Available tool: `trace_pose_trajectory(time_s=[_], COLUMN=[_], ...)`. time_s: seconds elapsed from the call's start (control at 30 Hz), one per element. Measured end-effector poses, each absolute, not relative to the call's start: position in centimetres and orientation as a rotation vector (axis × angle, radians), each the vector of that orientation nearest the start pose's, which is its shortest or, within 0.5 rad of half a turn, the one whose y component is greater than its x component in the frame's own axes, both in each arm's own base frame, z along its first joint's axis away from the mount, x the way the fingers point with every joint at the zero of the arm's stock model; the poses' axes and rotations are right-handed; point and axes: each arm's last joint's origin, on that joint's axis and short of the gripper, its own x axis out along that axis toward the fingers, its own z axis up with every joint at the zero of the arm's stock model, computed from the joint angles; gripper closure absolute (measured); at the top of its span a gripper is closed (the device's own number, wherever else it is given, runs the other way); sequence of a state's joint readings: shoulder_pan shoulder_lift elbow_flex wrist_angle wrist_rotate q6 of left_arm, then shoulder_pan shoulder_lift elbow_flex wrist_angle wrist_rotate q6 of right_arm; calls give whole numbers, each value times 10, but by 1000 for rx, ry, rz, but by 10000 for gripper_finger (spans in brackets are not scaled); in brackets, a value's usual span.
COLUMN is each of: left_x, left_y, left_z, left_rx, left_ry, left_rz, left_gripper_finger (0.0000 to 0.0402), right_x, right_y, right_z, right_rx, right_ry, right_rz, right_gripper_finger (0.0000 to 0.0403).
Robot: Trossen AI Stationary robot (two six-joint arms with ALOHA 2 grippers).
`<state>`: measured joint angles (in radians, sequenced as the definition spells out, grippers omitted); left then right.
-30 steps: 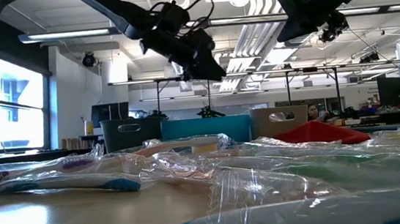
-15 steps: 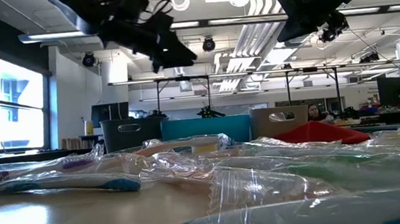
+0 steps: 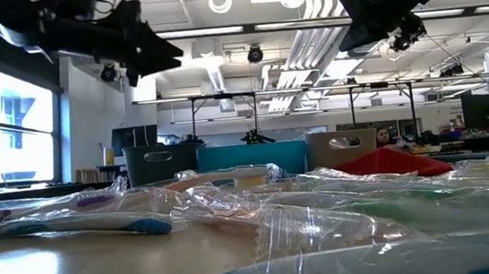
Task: Pick & Place Toothbrushes
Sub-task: Put the green toothbrush into the transparent bin
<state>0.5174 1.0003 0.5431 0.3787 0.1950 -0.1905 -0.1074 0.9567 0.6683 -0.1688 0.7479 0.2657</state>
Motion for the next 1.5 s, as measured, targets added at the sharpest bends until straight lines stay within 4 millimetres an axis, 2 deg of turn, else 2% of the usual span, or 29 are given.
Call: trace_pose_trajectory(time_s=[0.13, 0.23, 0.47, 0.7, 0.97, 1.3, 1.5], left_x=[180, 175, 177, 179, 180, 179, 182], left_y=[84, 71, 50, 41, 39, 42, 30], left_z=[267, 269, 270, 267, 266, 266, 266], left_rx=[-208, -264, -461, -651, -771, -809, -832], left_ry=[-4, -19, 0, 26, 47, 8, 0], left_rz=[277, 224, 116, 76, 64, 151, 163], left_gripper_finger=[247, 247, 247, 247, 247, 247, 247], right_x=[197, 197, 198, 198, 198, 198, 198], right_y=[-41, -40, -40, -40, -40, -40, -40], right_z=[268, 268, 268, 268, 268, 268, 268], right_rx=[99, 105, 112, 112, 112, 114, 113], right_ry=[331, 334, 332, 332, 332, 331, 332], right_rz=[-887, -866, -846, -846, -848, -848, -849], right_gripper_finger=[398, 398, 398, 398, 398, 398, 398])
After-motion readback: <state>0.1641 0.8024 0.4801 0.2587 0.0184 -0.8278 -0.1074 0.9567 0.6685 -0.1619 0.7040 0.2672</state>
